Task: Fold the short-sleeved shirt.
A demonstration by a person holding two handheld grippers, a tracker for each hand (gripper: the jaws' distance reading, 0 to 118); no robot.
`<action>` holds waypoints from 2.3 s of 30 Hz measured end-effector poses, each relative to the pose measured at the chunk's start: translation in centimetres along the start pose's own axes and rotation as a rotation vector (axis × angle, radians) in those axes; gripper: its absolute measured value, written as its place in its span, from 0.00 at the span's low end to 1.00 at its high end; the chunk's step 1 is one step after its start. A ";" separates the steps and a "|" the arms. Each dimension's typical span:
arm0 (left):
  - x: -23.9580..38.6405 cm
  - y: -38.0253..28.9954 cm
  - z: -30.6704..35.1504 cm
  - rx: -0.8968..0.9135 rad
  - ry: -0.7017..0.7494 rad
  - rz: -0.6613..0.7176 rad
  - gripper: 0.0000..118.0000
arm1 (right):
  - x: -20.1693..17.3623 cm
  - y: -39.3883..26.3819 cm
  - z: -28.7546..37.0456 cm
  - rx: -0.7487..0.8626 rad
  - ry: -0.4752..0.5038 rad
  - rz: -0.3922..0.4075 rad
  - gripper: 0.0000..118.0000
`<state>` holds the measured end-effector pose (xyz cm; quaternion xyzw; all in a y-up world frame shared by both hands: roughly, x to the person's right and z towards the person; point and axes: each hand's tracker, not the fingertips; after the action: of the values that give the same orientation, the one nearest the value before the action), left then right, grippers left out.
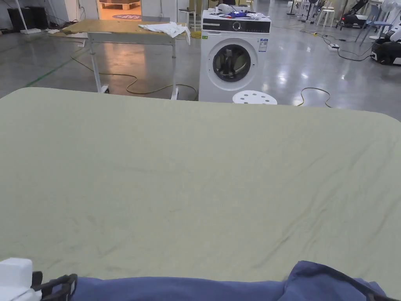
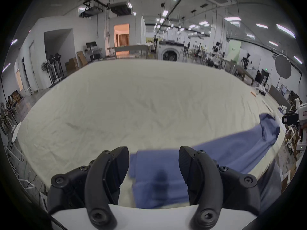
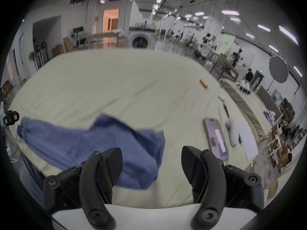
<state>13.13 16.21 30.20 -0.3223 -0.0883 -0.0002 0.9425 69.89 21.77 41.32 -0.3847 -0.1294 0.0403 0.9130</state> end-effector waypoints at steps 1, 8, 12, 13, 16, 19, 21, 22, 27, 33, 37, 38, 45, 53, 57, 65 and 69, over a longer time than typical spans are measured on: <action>0.0 0.2 -0.6 0.028 -0.002 -0.002 0.55 | -0.5 0.5 0.4 0.044 -0.010 -0.003 0.66; 4.9 3.7 -1.7 0.252 0.104 -0.055 0.55 | -6.6 3.4 -0.2 0.403 -0.011 -0.046 0.66; 7.3 5.6 -1.2 0.382 0.127 -0.049 0.52 | -10.1 4.7 -1.1 0.549 0.040 -0.103 0.66; 7.9 6.0 -1.0 0.414 0.135 -0.062 0.48 | -10.8 5.0 -1.1 0.585 0.044 -0.120 0.65; 8.8 6.9 -0.5 0.466 0.164 -0.095 0.31 | -12.1 5.8 -0.8 0.666 0.049 -0.159 0.51; 9.2 7.5 0.1 0.514 0.175 -0.106 0.12 | -13.1 6.6 -0.4 0.728 0.034 -0.160 0.10; 9.3 7.7 0.4 0.544 0.199 -0.113 0.00 | -13.5 7.1 -0.1 0.751 0.037 -0.149 0.05; 9.3 7.8 0.6 0.548 0.208 -0.112 0.00 | -13.8 7.2 0.0 0.765 0.043 -0.143 0.02; 7.4 7.4 1.5 0.512 0.203 -0.102 0.00 | -14.9 7.7 0.1 0.781 0.053 -0.105 0.01; 0.3 5.1 1.0 0.189 0.136 -0.016 0.00 | -15.5 7.7 -0.6 0.752 0.076 -0.080 0.01; -4.7 2.7 0.0 -0.010 0.004 0.114 0.04 | -15.7 7.3 -1.5 0.720 0.091 -0.064 0.01; -5.9 2.1 -0.2 -0.043 -0.042 0.168 0.07 | -15.7 7.2 -1.7 0.714 0.092 -0.062 0.01; -11.3 -0.9 -2.0 -0.219 -0.277 0.443 0.45 | -15.3 6.3 -2.6 0.660 0.099 -0.063 0.01; -13.5 -4.2 -5.5 -0.319 -0.597 0.720 0.73 | -14.6 5.5 -3.2 0.614 0.096 -0.077 0.01; -12.8 -4.8 -7.2 -0.324 -0.715 0.848 0.71 | -14.5 5.3 -3.4 0.595 0.099 -0.089 0.01; -9.6 -3.9 -8.3 -0.393 -0.618 0.681 0.11 | -14.7 5.2 -3.8 0.565 0.112 -0.084 0.01; -9.2 -2.5 -7.0 -0.354 -0.563 0.611 0.09 | -14.5 5.3 -3.9 0.561 0.111 -0.079 0.01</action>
<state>5.10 9.47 24.80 -0.4774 -0.2404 0.3508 0.7689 57.05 20.26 31.99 -0.1134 -0.0777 0.0179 0.9903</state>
